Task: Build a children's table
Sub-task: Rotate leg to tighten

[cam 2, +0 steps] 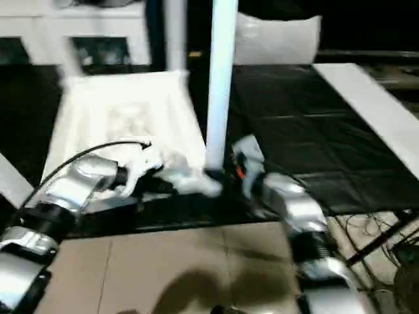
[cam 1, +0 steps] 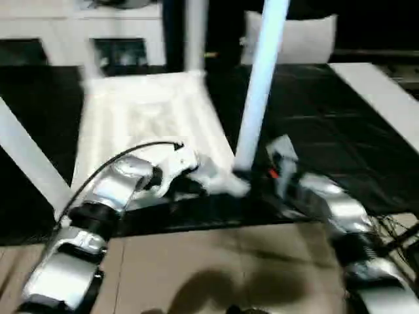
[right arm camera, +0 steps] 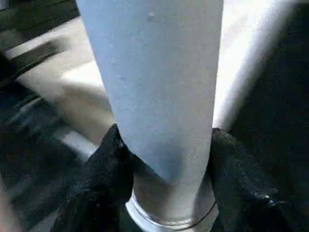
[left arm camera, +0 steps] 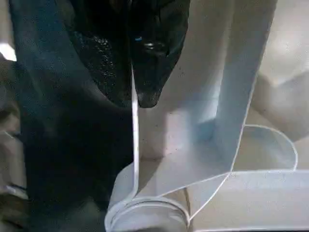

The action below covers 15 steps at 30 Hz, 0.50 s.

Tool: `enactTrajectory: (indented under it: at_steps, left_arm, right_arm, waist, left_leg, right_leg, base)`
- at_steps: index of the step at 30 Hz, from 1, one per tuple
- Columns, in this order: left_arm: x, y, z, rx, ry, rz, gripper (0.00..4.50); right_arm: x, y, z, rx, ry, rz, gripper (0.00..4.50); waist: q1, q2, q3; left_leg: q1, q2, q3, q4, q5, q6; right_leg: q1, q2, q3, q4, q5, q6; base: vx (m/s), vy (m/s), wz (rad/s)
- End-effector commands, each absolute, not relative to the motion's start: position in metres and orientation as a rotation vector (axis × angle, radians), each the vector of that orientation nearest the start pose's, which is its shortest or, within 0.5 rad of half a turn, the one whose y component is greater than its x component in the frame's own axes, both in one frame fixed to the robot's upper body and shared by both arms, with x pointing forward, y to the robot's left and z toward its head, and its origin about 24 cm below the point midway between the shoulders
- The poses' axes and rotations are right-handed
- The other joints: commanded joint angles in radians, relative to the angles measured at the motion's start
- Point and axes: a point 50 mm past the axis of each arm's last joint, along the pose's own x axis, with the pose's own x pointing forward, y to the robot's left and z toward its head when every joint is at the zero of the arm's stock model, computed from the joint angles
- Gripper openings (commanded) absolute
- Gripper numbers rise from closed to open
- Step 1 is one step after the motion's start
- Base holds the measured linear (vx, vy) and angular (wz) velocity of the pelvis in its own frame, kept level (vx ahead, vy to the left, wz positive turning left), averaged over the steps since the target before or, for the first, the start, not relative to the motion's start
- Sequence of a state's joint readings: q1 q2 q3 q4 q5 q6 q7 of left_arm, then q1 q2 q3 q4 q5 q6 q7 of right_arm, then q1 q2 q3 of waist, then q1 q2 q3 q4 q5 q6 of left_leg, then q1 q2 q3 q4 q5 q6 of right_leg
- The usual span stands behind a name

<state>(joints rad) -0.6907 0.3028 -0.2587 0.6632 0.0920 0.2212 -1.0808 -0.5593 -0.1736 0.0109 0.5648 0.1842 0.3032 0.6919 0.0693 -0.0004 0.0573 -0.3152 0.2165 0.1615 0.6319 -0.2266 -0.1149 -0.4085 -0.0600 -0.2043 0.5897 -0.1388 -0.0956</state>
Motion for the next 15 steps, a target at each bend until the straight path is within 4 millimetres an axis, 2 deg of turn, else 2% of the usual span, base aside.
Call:
enactTrajectory:
  at_steps: [1,2,3,4,5,6,7,8,9,10,11,12,13,14,15]
  left_arm:
    - [0.336,0.085,0.08,0.37,0.363,-1.249,0.0]
    - [0.337,0.083,0.081,0.364,0.356,-1.229,0.0]
    - [0.338,0.082,0.082,0.36,0.35,-1.211,0.0]
    - [0.339,0.081,0.083,0.358,0.348,-1.204,0.0]
    - [0.34,0.08,0.085,0.354,0.344,-1.187,0.0]
    - [0.341,0.08,0.086,0.357,0.341,-1.174,0.0]
    - [0.342,0.082,0.086,0.37,0.34,-1.163,0.0]
    - [0.342,0.084,0.086,0.386,0.339,-1.157,0.0]
    - [0.343,0.087,0.086,0.399,0.34,-1.152,0.0]
    - [0.343,0.091,0.086,0.409,0.338,-1.153,0.0]
    - [0.343,0.092,0.086,0.411,0.338,-1.152,0.0]
    - [0.343,0.095,0.085,0.417,0.339,-1.15,0.0]
    - [0.342,0.097,0.085,0.427,0.34,-1.153,0.0]
    - [0.342,0.1,0.084,0.435,0.347,-1.15,0.0]
    - [0.342,0.102,0.084,0.445,0.35,-1.151,0.0]
  right_arm:
    - [0.35,-0.116,0.057,0.131,0.296,0.617,2.04]
    - [0.351,-0.113,0.058,0.134,0.288,0.613,2.37]
    - [0.352,-0.11,0.058,0.132,0.281,0.614,2.7]
    - [0.352,-0.109,0.058,0.133,0.278,0.615,2.7]
    - [0.352,-0.105,0.058,0.142,0.271,0.621,2.7]
    - [0.351,-0.102,0.058,0.144,0.266,0.633,2.89]
    - [0.35,-0.102,0.057,0.132,0.261,0.643,3.04]
    - [0.349,-0.103,0.057,0.12,0.257,0.649,3.13]
    - [0.348,-0.104,0.057,0.115,0.254,0.655,3.17]
    - [0.346,-0.109,0.057,0.11,0.243,0.665,3.2]
    - [0.345,-0.111,0.057,0.108,0.238,0.671,3.2]
    - [0.343,-0.116,0.057,0.103,0.225,0.684,3.37]
    - [0.34,-0.121,0.056,0.097,0.217,0.699,3.51]
    - [0.338,-0.126,0.056,0.088,0.211,0.712,3.63]
    - [0.336,-0.132,0.056,0.074,0.211,0.724,3.63]
  waist:
    - [0.026,-0.029,-0.068]
    - [0.029,-0.021,-0.068]
    - [0.035,-0.005,-0.078]
    - [0.025,0.032,-0.089]
    - [0.028,0.047,-0.096]
    - [0.03,0.057,-0.099]
    - [0.024,0.024,-0.084]
    - [0.028,-0.011,-0.073]
    - [0.045,-0.022,-0.063]
    - [0.074,-0.024,-0.073]
    - [0.081,-0.016,-0.075]
    - [0.082,0.0,-0.08]
    - [0.081,0.009,-0.085]
    - [0.077,0.016,-0.093]
    - [0.078,0.019,-0.098]
  left_leg:
    - [-0.042,-0.069,0.025,-0.002,-0.147,0.083]
    - [-0.055,-0.066,0.022,-0.009,-0.115,0.088]
    - [-0.058,-0.055,0.02,-0.029,-0.096,0.092]
    - [-0.055,0.02,-0.018,-0.057,-0.1,0.118]
    - [-0.046,0.083,-0.044,-0.074,-0.111,0.141]
    - [-0.029,0.201,-0.103,-0.116,-0.138,0.172]
    - [-0.006,0.141,-0.07,-0.097,-0.176,0.115]
    - [-0.018,0.035,-0.023,-0.056,-0.187,0.057]
    - [-0.014,-0.058,0.02,-0.003,-0.189,0.049]
    - [-0.053,-0.074,0.018,-0.022,-0.07,0.111]
    - [-0.059,-0.068,0.015,-0.037,-0.048,0.114]
    - [-0.052,-0.045,0.01,-0.059,-0.041,0.116]
    - [-0.044,-0.029,0.006,-0.065,-0.045,0.115]
    - [-0.038,0.006,-0.005,-0.072,-0.039,0.116]
    - [-0.038,0.015,-0.011,-0.076,-0.032,0.117]
  right_leg:
    - [0.07,-0.124,0.059,-0.148,-0.827,0.265]
    - [0.076,-0.106,0.032,-0.158,-0.796,0.304]
    - [0.081,-0.09,0.023,-0.161,-0.719,0.323]
    - [0.098,-0.067,-0.005,-0.167,-0.48,0.314]
    - [0.104,-0.087,0.013,-0.135,-0.399,0.251]
    - [0.088,-0.125,0.093,0.019,-0.176,0.1]
    - [0.045,-0.141,0.135,-0.008,-0.141,0.004]
    - [0.042,-0.129,0.125,-0.087,-0.321,0.054]
    - [0.026,-0.104,0.098,-0.117,-0.527,0.137]
    - [0.069,-0.104,0.101,-0.119,-0.695,0.251]
    - [0.069,-0.09,0.09,-0.12,-0.65,0.277]
    - [0.065,-0.06,0.066,-0.13,-0.536,0.295]
    - [0.063,-0.055,0.058,-0.132,-0.482,0.285]
    - [0.07,-0.059,0.052,-0.125,-0.385,0.232]
    - [0.076,-0.064,0.051,-0.119,-0.344,0.207]
  base:
    - [0.0,0.0,0.0]
    - [0.005,-0.043,-0.3]
    - [-0.005,-0.023,-0.26]
    - [-0.005,-0.023,-0.26]
    - [0.0,0.0,0.0]
    - [0.0,0.0,0.0]
    - [0.0,0.0,0.0]
    - [0.0,0.0,0.0]
    - [0.0,0.0,0.0]
    - [0.0,0.0,0.0]
    - [0.0,0.0,0.0]
    - [0.0,0.0,0.0]
    - [0.0,0.0,0.0]
    - [0.0,0.0,0.0]
    - [0.0,0.0,0.0]
